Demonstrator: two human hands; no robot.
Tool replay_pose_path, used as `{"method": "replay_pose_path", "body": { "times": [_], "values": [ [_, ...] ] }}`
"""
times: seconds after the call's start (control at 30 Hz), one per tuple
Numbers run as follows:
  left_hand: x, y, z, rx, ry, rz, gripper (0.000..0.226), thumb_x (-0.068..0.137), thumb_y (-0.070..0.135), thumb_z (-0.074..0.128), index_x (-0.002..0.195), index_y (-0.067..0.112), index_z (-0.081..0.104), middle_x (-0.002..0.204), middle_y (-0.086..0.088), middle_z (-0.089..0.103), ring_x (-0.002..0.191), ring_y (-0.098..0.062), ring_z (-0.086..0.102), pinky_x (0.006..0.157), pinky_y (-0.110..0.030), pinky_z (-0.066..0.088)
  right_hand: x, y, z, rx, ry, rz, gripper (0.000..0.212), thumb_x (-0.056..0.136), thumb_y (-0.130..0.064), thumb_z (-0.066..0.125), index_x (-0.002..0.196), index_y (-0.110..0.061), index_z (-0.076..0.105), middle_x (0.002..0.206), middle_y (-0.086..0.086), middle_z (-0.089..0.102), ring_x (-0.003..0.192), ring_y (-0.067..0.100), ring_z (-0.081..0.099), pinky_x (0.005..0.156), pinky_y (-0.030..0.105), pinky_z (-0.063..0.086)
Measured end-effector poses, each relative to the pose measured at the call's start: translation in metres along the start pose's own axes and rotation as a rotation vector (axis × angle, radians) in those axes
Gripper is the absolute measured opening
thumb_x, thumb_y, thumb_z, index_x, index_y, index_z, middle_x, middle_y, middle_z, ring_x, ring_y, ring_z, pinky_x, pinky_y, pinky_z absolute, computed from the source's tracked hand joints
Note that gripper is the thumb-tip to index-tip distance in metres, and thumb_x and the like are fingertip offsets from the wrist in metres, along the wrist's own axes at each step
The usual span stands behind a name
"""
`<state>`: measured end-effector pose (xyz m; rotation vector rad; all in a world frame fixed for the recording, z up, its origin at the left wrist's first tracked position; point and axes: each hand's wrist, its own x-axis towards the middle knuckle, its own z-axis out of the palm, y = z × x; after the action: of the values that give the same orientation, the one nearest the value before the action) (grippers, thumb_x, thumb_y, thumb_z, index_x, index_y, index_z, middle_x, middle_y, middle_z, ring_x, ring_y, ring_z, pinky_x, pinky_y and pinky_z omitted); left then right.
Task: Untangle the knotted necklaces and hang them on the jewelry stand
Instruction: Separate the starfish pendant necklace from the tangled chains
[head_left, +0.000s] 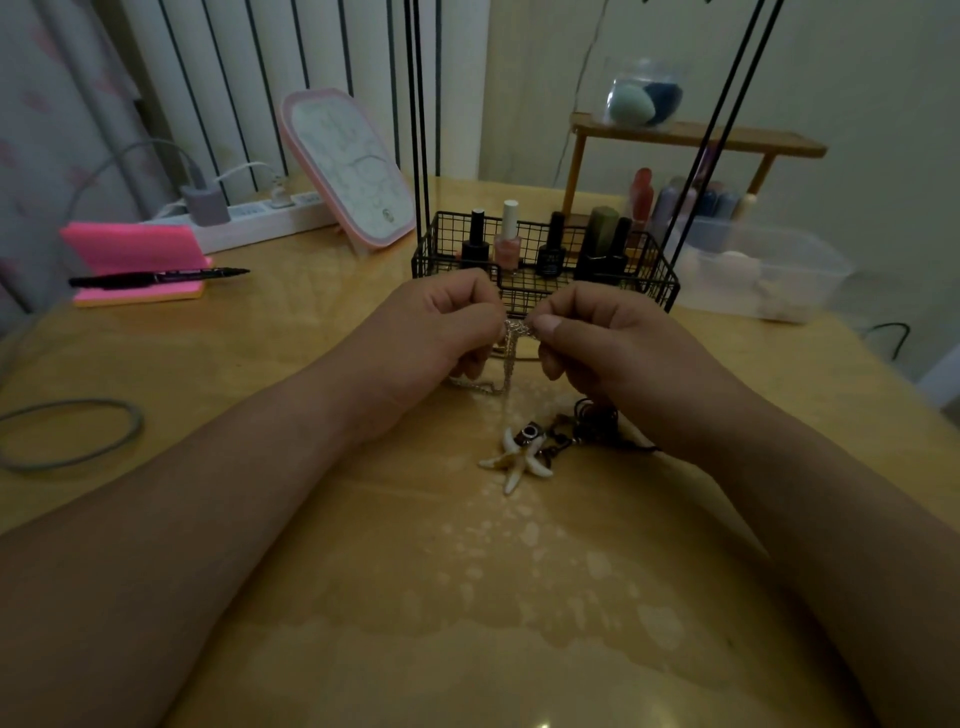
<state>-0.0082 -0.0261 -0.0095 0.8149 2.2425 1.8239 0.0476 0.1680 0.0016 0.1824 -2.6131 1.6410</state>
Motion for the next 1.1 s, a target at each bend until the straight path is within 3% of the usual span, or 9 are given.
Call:
{"method": "replay_pose_path", "body": {
  "times": [0.1,0.2,0.33,0.47,0.63,0.73,0.87,1.1],
  "values": [
    [0.0001,-0.0004,-0.0001,-0.001,0.0,0.012,0.01,0.094,0.011,0.061,0.09,0.001,0.062,0.071,-0.006,0.056,0.068,-0.016,0.052,0.063,-0.029,0.042,-0.0007,-0.0016,-0.0012,-0.058,-0.006,-0.049,0.01,0.1,-0.031,0.066,0.104,-0.023,0.069,0.07,-0.007,0.059,0.06,0.009,0.047,0.06,0.029,0.04],
    [-0.0006,0.0003,0.0001,0.017,0.006,0.012,0.013,0.091,0.016,0.062,0.091,0.002,0.061,0.074,-0.005,0.059,0.071,-0.017,0.055,0.067,-0.035,0.042,-0.0026,-0.0022,0.001,-0.138,-0.001,-0.107,0.01,0.095,-0.032,0.073,0.101,-0.024,0.07,0.071,0.001,0.055,0.063,0.018,0.046,0.062,0.04,0.039],
    [-0.0012,0.0023,0.0014,0.055,0.016,0.005,0.006,0.095,0.007,0.058,0.091,0.005,0.062,0.079,-0.005,0.064,0.073,-0.014,0.06,0.07,-0.033,0.047,-0.0028,-0.0006,0.0016,-0.119,0.026,-0.131,0.006,0.097,-0.032,0.07,0.097,-0.027,0.072,0.079,0.019,0.058,0.063,0.016,0.045,0.061,0.035,0.04],
    [-0.0011,0.0034,0.0019,-0.007,0.016,-0.015,0.008,0.093,0.005,0.059,0.087,0.009,0.059,0.075,-0.002,0.061,0.067,-0.009,0.059,0.067,-0.03,0.048,-0.0004,0.0034,0.001,-0.021,0.018,-0.103,0.006,0.099,-0.027,0.068,0.097,-0.024,0.073,0.069,-0.01,0.059,0.06,0.002,0.048,0.057,0.02,0.04],
    [0.0002,0.0033,-0.0013,-0.085,0.013,-0.045,0.01,0.08,0.017,0.057,0.087,0.011,0.058,0.078,-0.006,0.059,0.074,-0.02,0.057,0.07,-0.036,0.046,-0.0003,0.0034,0.0005,0.019,0.043,-0.089,0.009,0.099,-0.028,0.066,0.097,-0.022,0.073,0.069,-0.004,0.061,0.06,0.012,0.046,0.056,0.028,0.038],
    [0.0005,0.0048,-0.0015,-0.105,0.019,-0.071,0.013,0.078,0.022,0.057,0.085,0.011,0.059,0.074,-0.002,0.06,0.075,-0.021,0.055,0.071,-0.037,0.044,-0.0011,0.0019,0.0023,-0.051,0.024,-0.122,0.008,0.093,-0.028,0.075,0.099,-0.024,0.071,0.071,0.007,0.057,0.063,0.015,0.049,0.061,0.033,0.041],
    [-0.0019,0.0063,0.0001,-0.05,0.014,-0.08,0.015,0.093,0.02,0.054,0.082,0.012,0.061,0.072,0.0,0.06,0.069,-0.013,0.054,0.068,-0.031,0.045,-0.0012,0.003,0.0053,-0.139,0.029,-0.164,0.017,0.09,-0.032,0.078,0.103,-0.027,0.069,0.062,-0.009,0.048,0.055,0.01,0.041,0.052,0.028,0.036],
    [-0.0034,0.0075,0.0011,0.026,0.025,-0.098,0.018,0.101,0.012,0.052,0.087,0.008,0.063,0.073,-0.002,0.064,0.069,-0.014,0.057,0.062,-0.023,0.047,-0.0005,0.0075,0.0065,-0.259,0.078,-0.241,0.002,0.097,-0.034,0.07,0.096,-0.033,0.068,0.069,-0.004,0.055,0.059,0.008,0.047,0.053,0.031,0.043]
  ]
}}
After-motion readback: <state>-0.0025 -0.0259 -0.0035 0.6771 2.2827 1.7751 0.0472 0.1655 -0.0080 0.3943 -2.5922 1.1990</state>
